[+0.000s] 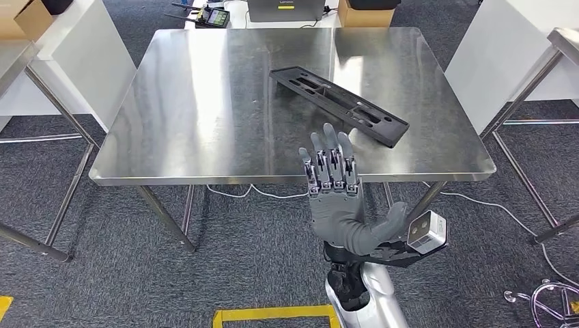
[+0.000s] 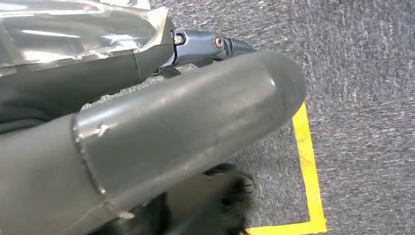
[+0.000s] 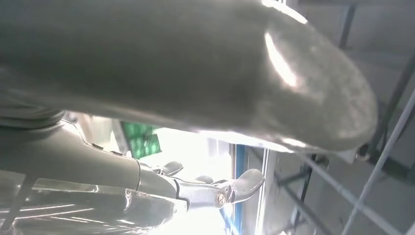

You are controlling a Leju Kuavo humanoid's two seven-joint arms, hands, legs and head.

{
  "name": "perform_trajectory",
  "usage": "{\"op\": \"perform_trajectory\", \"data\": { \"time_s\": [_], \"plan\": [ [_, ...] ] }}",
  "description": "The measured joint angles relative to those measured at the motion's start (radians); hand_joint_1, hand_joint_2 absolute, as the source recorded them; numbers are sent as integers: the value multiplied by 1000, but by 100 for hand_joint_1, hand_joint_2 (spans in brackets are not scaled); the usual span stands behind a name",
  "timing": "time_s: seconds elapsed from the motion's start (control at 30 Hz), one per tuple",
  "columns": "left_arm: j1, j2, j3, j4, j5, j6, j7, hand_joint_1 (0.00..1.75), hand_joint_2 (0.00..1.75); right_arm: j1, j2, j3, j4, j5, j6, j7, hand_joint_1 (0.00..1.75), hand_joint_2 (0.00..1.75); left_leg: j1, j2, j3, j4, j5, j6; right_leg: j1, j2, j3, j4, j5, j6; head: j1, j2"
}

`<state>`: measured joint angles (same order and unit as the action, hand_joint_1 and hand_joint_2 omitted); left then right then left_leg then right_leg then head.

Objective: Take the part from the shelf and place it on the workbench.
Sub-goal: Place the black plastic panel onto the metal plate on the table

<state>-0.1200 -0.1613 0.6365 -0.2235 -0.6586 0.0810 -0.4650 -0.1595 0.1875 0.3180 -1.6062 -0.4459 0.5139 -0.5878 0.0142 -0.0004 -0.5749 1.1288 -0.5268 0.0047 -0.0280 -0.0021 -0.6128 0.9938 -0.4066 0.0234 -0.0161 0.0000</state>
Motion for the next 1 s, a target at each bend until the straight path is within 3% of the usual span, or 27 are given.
{"op": "perform_trajectory", "data": {
  "time_s": [0.07,0.1,0.2,0.23,0.3,0.37,0.4,0.43,0.47,0.53,0.57,0.63,0.7,0.73,0.77,0.83,0.87,0.9,0.93,1.0],
  "plan": [
    [0,-2,2,0,4,4,-2,0,0,3,-2,-30,7,-21,-23,7,0,0,-2,-9,60,-92,7,6,4,1,-12,6,12,12,0,0],
    [0,-3,4,1,6,5,-4,0,0,4,-3,-48,14,-35,-35,13,0,0,-5,-14,65,-105,1,13,7,1,-13,8,18,19,1,0],
    [4,-4,11,1,7,7,-6,0,0,12,-9,-116,49,-52,-73,26,0,0,-14,-14,42,-105,22,44,11,2,-24,11,25,36,6,0],
    [5,-4,14,1,8,8,-7,0,0,16,-12,-139,61,-49,-82,28,0,0,-16,-13,30,-107,33,55,11,2,-39,31,4,35,9,0],
    [7,-3,18,1,8,8,-8,0,0,22,-17,-177,81,-45,-88,29,0,0,-20,-9,3,-107,55,72,10,2,-85,136,-76,24,15,0],
    [10,-3,20,2,8,9,-8,0,0,25,-21,-200,97,-42,-90,29,0,0,-29,-6,-23,-106,77,78,13,2,-122,271,-146,19,19,0],
    [12,-3,20,2,8,9,-8,0,0,27,-22,-208,104,-40,-94,30,0,0,-35,-4,-35,-106,88,80,18,2,-121,308,-158,20,20,0],
    [13,-3,21,2,8,9,-8,0,0,29,-23,-215,110,-35,-104,33,0,0,-43,-4,-47,-106,98,83,25,2,-98,304,-155,20,20,0],
    [13,-3,21,2,9,10,-9,0,0,31,-23,-223,117,-24,-121,37,0,0,-51,-4,-59,-106,107,86,34,2,-56,260,-142,16,20,0],
    [14,-7,21,2,10,13,-12,0,0,30,-24,-242,136,19,-181,43,0,0,-61,-4,-74,-106,125,91,60,-1,60,107,-128,-17,17,0],
    [14,-9,23,1,13,13,-14,0,0,29,-25,-256,154,56,-220,37,0,0,-61,-4,-78,-107,133,90,68,-5,101,46,-126,-34,14,0],
    [16,-12,29,1,17,14,-19,0,0,23,-32,-294,216,147,-310,16,0,0,-50,-3,-78,-113,148,76,77,-14,132,-14,-123,-61,14,0],
    [19,-12,37,1,19,16,-24,0,0,17,-41,-339,296,225,-385,2,0,0,-42,-4,-78,-125,161,59,71,-14,135,-45,-93,-73,23,0],
    [21,-12,41,2,18,16,-26,0,0,14,-45,-361,338,254,-414,1,0,0,-42,-6,-82,-122,149,52,64,-15,135,-62,-75,-80,26,0],
    [24,-12,43,2,17,17,-28,0,0,13,-49,-383,381,284,-440,-2,0,0,-41,-7,-89,-102,118,44,54,-15,133,-77,-55,-81,29,0],
    [29,-10,47,2,13,19,-29,0,0,18,-54,-423,462,336,-473,-6,0,0,-27,-8,-115,-7,21,22,39,-15,117,-87,-26,-68,29,0],
    [31,-8,48,2,10,19,-29,0,0,23,-57,-442,497,357,-480,-5,0,0,-17,-7,-127,51,-15,8,31,-16,105,-85,-16,-55,29,0],
    [32,-6,49,2,7,19,-29,0,0,26,-58,-460,529,374,-486,2,0,0,-5,-6,-130,95,-28,-7,23,-18,91,-81,-7,-44,29,0],
    [34,-3,51,2,5,19,-29,0,0,27,-60,-478,562,392,-498,13,0,0,7,-5,-121,113,-21,-21,14,-19,76,-75,0,-34,29,0],
    [36,0,57,2,3,22,-34,0,0,26,-68,-513,640,446,-545,34,0,0,32,0,-48,40,22,-55,-7,-22,42,-49,8,-19,28,0]
  ]
}}
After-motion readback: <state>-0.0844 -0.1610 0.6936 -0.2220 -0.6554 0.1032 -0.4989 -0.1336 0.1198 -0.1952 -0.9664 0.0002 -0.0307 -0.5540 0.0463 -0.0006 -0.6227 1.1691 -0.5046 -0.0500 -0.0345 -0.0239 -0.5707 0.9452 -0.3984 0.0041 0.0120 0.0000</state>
